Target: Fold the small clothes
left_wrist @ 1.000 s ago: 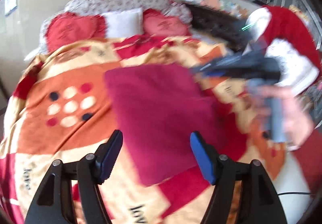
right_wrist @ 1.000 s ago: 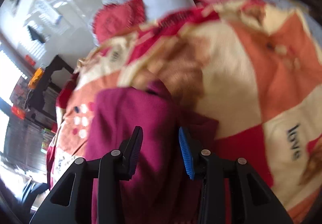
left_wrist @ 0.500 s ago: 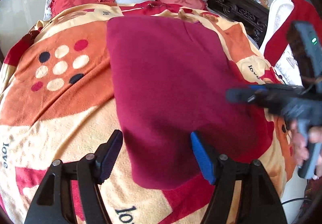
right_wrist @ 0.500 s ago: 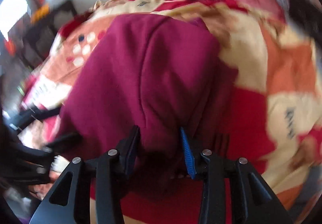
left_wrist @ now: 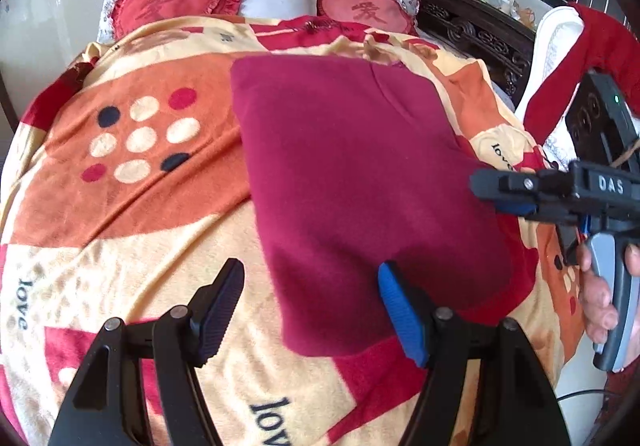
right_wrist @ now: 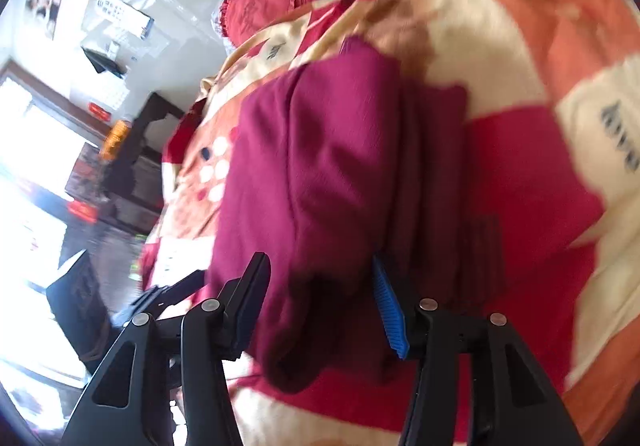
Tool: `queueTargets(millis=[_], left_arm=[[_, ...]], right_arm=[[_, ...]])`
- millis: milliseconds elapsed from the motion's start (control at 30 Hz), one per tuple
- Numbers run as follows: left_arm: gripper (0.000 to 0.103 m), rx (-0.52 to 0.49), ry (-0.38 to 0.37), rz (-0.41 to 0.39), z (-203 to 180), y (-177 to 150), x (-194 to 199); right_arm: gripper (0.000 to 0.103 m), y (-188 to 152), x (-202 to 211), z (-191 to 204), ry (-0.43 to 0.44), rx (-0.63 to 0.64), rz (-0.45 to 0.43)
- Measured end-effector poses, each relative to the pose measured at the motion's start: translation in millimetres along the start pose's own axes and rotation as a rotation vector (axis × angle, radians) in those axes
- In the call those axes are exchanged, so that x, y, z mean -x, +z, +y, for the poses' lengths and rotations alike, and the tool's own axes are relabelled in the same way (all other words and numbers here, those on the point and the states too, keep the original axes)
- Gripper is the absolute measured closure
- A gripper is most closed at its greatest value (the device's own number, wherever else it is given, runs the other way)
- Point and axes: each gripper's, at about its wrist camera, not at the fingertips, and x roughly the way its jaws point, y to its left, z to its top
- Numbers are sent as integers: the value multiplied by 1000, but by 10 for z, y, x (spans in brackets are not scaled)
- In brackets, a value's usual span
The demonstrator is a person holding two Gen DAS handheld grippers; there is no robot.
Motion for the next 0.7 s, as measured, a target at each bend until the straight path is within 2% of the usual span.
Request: queueTargets(millis=[133,233,300,333,367,433,533,600,700], left_arm=[[30,0,14,-10,46,18,22],[30,21,18,-4,60,17,2],[30,26,25,-1,44,31,0],[30,26,25,-2,36,42,7],[30,25,21,-7,25,60,23],[29,23,20,-19,9,84,50],[28,9,23,-25,-35,131,31],[28,5,26,-21,-60,138,-15],[28,6,26,-4,-73,133,-105]], right_arm=[[60,-78,-77,-49,26,-50,1],[59,-91,-188,-48,29,-67,-9],[74,-63,-241,27,-3,-24,-13],[95,-42,-258,70,-46,-1,-18],[101,-18,-243,113,-78,26,-27],[103,26,-118,215,-89,85,-70],[103,26,130,455,-189,230,-143],[103,22,159,479,-236,266,-126],[103,-3,-13,299,-298,242,-75]])
